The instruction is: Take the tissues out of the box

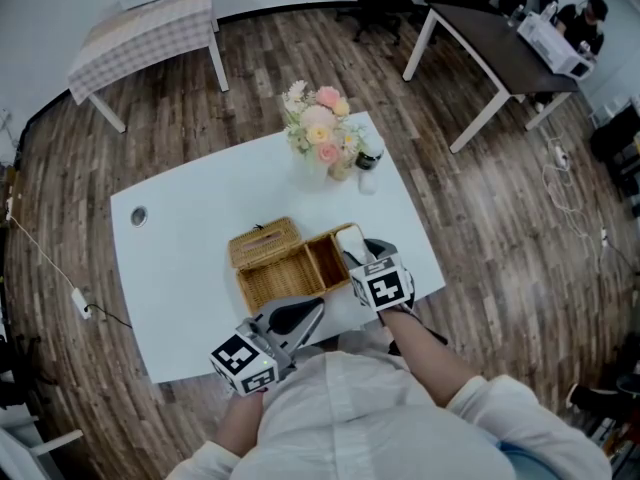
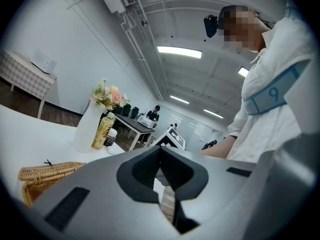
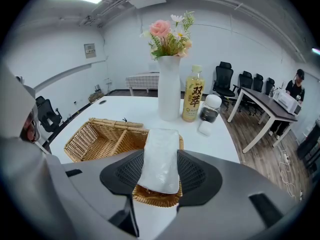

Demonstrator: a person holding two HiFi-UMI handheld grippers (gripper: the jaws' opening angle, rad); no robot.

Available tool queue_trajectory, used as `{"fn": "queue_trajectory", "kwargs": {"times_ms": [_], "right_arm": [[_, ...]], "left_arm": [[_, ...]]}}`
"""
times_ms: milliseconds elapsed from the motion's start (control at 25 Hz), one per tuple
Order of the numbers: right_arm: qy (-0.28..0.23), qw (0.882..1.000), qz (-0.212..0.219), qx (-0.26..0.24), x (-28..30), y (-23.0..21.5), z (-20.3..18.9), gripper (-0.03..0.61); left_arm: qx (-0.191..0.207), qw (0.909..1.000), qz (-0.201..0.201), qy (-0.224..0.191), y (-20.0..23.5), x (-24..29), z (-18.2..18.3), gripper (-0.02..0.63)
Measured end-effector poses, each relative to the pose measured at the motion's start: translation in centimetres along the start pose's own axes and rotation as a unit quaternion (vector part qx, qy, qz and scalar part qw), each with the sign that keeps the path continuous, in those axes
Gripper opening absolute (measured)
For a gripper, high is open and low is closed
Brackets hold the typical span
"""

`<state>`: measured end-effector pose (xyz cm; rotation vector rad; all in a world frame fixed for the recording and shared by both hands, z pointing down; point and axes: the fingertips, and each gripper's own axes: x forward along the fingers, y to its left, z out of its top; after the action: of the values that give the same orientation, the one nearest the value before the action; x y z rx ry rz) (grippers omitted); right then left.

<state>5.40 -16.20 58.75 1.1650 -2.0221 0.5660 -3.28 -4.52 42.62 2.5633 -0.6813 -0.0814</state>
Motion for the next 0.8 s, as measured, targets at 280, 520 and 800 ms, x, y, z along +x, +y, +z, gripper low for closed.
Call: {"fn": "queue_trajectory", "kwargs": {"times_ms": [280, 520, 800], "right_arm": [[-0.003, 1.000, 0.000, 0.000, -0.5, 0.0, 0.5, 0.223], [-0.007, 1.000, 0.003, -0.002, -1.2, 0.1, 1.1, 0.224], [-0.012, 1.000, 0.002, -0.003, -1.5, 0.1, 1.1, 0.224]], "left_arm": [[0.000, 1.0000, -0.004, 0.002, -0.2, 0.2, 0.0, 0.002], [0.001, 1.0000, -0.007, 0.003, -0.2, 0.4, 0.0, 0.002], [0.001, 0.9999, -0.010, 0.004, -0.4, 0.5, -0.1, 0.002]]}}
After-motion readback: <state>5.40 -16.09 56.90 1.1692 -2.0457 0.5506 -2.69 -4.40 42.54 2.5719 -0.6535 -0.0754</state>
